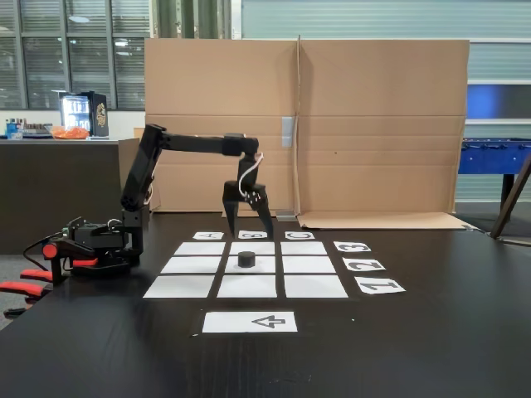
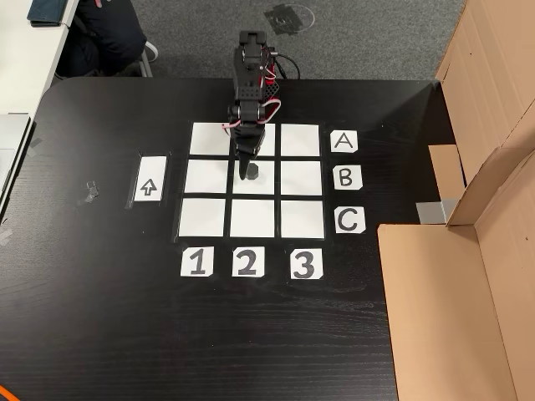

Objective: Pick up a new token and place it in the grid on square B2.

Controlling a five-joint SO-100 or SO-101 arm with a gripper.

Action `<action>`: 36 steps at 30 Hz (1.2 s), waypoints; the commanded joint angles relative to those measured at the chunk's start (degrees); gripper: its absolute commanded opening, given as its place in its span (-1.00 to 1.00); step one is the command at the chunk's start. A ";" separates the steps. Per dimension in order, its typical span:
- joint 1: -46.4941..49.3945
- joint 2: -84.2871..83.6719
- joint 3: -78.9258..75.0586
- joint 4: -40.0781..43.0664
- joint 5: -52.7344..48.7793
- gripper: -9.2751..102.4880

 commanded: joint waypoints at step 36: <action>-44.30 74.79 28.13 2.37 -3.43 -0.24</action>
